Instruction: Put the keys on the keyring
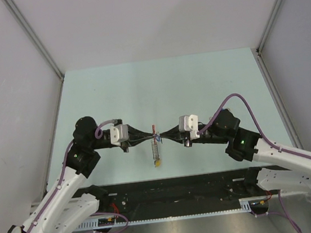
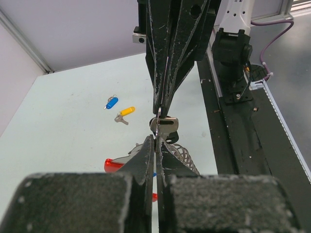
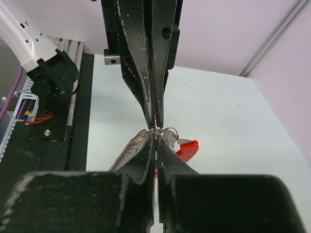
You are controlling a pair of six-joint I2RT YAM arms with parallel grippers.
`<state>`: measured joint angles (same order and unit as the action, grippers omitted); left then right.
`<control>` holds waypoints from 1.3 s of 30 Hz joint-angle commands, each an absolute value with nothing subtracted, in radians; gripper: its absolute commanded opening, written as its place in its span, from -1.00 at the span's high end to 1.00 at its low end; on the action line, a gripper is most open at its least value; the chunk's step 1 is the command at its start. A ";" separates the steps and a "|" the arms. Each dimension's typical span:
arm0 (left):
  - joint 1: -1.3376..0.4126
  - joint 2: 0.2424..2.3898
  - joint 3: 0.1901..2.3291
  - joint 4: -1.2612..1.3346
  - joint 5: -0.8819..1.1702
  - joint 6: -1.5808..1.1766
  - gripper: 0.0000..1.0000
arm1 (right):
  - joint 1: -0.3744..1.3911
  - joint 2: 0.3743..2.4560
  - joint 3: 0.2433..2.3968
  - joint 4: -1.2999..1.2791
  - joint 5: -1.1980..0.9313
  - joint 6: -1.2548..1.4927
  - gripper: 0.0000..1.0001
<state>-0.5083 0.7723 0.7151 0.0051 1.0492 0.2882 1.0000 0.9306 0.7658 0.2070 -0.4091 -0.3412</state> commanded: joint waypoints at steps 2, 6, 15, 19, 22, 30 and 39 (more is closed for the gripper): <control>-0.514 0.765 0.724 0.044 1.052 0.284 0.99 | 1.006 0.923 0.811 0.249 -0.419 -0.334 1.00; -0.515 0.767 0.724 0.046 1.052 0.282 0.99 | 1.006 0.930 0.811 0.252 -0.416 -0.334 1.00; -0.514 0.767 0.724 0.049 1.045 0.278 0.99 | 1.008 0.928 0.811 0.255 -0.422 -0.328 1.00; -0.514 0.767 0.724 0.048 1.037 0.275 0.99 | 1.006 0.925 0.810 0.255 -0.419 -0.327 1.00; -0.515 0.765 0.724 0.048 1.029 0.275 0.99 | 1.008 0.922 0.811 0.253 -0.419 -0.327 1.00; -0.514 0.769 0.724 0.049 1.038 0.276 0.99 | 1.008 0.930 0.811 0.253 -0.379 -0.325 1.00; -0.515 0.767 0.724 0.048 1.051 0.276 0.99 | 1.008 0.934 0.811 0.255 -0.393 -0.328 1.00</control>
